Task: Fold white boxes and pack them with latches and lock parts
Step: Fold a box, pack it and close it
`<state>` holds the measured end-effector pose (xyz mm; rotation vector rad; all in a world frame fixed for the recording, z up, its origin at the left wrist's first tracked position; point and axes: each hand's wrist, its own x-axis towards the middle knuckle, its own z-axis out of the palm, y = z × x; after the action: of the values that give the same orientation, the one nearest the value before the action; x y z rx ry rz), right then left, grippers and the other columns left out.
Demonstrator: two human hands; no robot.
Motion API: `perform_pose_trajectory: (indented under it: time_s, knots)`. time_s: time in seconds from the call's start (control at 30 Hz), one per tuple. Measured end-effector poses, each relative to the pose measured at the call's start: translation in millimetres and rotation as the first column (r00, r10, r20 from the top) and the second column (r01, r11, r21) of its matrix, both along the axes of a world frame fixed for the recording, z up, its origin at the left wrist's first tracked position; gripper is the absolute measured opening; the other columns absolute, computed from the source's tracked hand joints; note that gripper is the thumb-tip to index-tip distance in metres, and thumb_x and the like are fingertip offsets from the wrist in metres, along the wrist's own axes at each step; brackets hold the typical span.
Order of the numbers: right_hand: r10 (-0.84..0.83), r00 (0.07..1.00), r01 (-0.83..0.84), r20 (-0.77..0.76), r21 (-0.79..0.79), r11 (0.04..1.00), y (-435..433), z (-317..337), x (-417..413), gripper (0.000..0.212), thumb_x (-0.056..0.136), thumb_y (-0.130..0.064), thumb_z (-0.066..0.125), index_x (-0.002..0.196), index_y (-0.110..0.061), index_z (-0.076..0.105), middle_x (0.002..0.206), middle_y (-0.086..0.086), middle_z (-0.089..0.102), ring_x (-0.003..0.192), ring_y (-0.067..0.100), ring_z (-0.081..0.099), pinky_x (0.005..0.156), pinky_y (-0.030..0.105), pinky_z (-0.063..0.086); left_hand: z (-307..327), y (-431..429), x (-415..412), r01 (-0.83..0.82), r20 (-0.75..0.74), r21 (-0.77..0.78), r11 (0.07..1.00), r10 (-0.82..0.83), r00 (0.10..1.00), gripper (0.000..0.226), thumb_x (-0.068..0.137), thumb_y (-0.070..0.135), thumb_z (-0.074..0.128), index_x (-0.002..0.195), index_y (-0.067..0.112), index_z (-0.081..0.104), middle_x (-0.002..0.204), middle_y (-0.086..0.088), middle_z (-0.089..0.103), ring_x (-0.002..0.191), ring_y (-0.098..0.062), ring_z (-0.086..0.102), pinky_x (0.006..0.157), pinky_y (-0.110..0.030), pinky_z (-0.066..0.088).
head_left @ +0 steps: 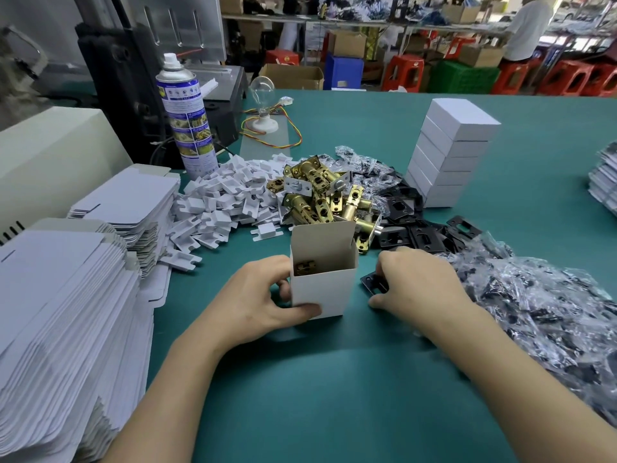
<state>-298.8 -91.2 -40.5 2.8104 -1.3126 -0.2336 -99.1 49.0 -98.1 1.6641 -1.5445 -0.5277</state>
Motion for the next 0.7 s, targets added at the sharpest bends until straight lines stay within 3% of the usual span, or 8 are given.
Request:
perform_pose_trajectory:
  time_s: [0.17,0.27,0.37,0.47,0.57,0.63,0.7]
  knots:
    - [0.048,0.998,-0.049,0.042,0.0,0.999,3,-3,-5,0.028,0.092,-0.028,0.063,0.117,-0.02,0.053,0.109,0.001,0.061,0.101,0.027,0.062,0.066,0.033,0.038,0,0,0,0.005,0.002,-0.003,1.0,-0.005,1.0,0.038,0.076,0.052,0.079,0.105,0.028,0.073,0.096,0.001,0.068,0.074,-0.013,0.056,0.058,-0.016,0.036]
    - [0.063,0.991,-0.063,0.121,-0.009,0.998,0,-3,-10,0.029,0.09,-0.021,0.057,0.119,-0.024,0.053,0.11,0.0,0.064,0.1,0.028,0.063,0.065,0.033,0.04,0,0,1,0.007,0.0,0.001,1.0,-0.007,1.0,0.038,0.077,0.053,0.079,0.106,0.029,0.073,0.097,0.001,0.068,0.079,-0.016,0.059,0.061,-0.019,0.04]
    - [0.052,0.972,-0.054,0.228,0.002,0.999,-6,1,-14,0.037,0.091,-0.014,0.053,0.125,-0.029,0.055,0.111,-0.002,0.07,0.103,0.029,0.064,0.074,0.035,0.051,-1,0,1,0.008,0.009,-0.001,1.0,-0.008,1.0,0.038,0.077,0.053,0.078,0.105,0.029,0.072,0.096,0.002,0.068,0.079,-0.017,0.059,0.06,-0.018,0.039]
    - [0.075,0.94,-0.096,0.333,0.048,0.994,-11,-1,-15,0.04,0.091,-0.009,0.053,0.122,-0.032,0.059,0.1,-0.001,0.072,0.094,0.028,0.065,0.077,0.041,0.055,-2,0,2,-0.002,0.011,0.001,1.0,0.001,1.0,0.036,0.077,0.053,0.076,0.104,0.029,0.072,0.093,0.002,0.067,0.074,-0.013,0.056,0.058,-0.016,0.037]
    - [0.047,0.881,-0.124,0.471,0.134,0.983,-14,-8,-11,0.036,0.092,-0.008,0.056,0.118,-0.031,0.063,0.089,-0.005,0.07,0.084,0.02,0.063,0.075,0.038,0.053,-3,-1,2,0.002,0.007,0.015,1.0,-0.002,1.0,0.038,0.077,0.054,0.076,0.104,0.027,0.072,0.094,0.002,0.067,0.077,-0.016,0.058,0.06,-0.018,0.039]
    - [0.015,0.863,-0.132,0.505,0.196,0.972,-15,-14,-7,0.036,0.093,-0.008,0.058,0.121,-0.03,0.064,0.095,-0.007,0.069,0.088,0.016,0.062,0.076,0.034,0.05,-3,-1,1,-0.003,-0.007,0.015,1.0,0.003,1.0,0.039,0.076,0.054,0.077,0.105,0.027,0.072,0.094,0.002,0.068,0.078,-0.016,0.059,0.06,-0.017,0.039]
    - [0.077,0.883,-0.136,0.463,0.095,0.986,-15,-21,-3,0.036,0.094,-0.01,0.058,0.125,-0.027,0.062,0.11,-0.008,0.065,0.101,0.017,0.06,0.076,0.031,0.044,-3,-1,1,-0.009,-0.025,0.014,1.0,0.009,1.0,0.039,0.075,0.052,0.077,0.105,0.027,0.072,0.093,0.002,0.068,0.078,-0.015,0.058,0.061,-0.015,0.039]
